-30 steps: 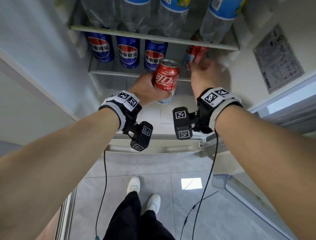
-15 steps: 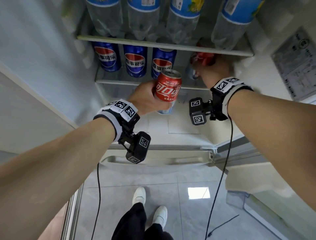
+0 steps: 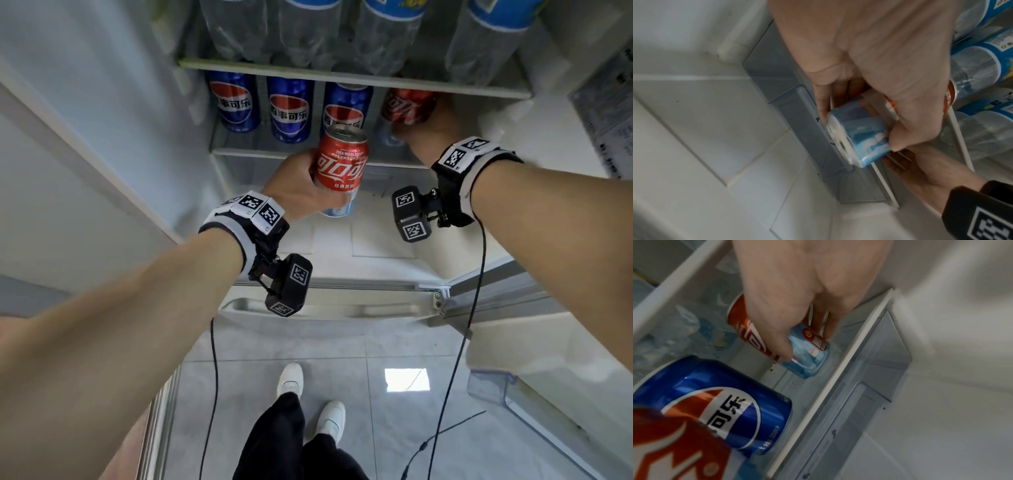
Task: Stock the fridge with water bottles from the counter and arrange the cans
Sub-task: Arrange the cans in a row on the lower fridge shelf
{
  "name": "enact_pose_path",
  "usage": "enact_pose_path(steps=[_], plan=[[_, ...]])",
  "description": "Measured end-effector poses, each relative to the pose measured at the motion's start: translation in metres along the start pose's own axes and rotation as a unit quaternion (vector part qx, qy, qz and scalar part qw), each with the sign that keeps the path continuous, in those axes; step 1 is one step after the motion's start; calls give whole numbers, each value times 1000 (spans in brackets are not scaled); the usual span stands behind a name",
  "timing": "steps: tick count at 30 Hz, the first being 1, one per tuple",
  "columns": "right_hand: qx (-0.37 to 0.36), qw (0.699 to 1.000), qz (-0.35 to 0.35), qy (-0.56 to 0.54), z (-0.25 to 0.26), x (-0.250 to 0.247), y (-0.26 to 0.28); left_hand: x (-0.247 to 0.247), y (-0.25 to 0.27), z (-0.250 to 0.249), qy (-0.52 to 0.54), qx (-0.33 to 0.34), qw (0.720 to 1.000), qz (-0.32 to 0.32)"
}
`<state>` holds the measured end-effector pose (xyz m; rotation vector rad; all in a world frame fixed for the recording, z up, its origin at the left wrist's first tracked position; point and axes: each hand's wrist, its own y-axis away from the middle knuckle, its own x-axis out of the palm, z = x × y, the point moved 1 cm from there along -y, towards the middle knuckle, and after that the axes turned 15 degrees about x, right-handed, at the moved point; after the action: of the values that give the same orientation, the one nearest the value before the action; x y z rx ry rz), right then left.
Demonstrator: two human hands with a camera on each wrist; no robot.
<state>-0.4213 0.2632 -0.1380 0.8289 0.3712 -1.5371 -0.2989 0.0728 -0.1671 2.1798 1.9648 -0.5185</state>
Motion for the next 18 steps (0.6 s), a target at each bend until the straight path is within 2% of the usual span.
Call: enact_pose_path(steps=[4,10,18], plan=[[1,1000,14,14,8,9,1,-1,6,-1,-4,-23,1000,-3],[-9,999,5,-31,7,15,3,-6,6,2,-6,-28,1000,-8],[-56,997,35,-48,6,16,9,-15,-3,-2,-23,-6,1000,-12]])
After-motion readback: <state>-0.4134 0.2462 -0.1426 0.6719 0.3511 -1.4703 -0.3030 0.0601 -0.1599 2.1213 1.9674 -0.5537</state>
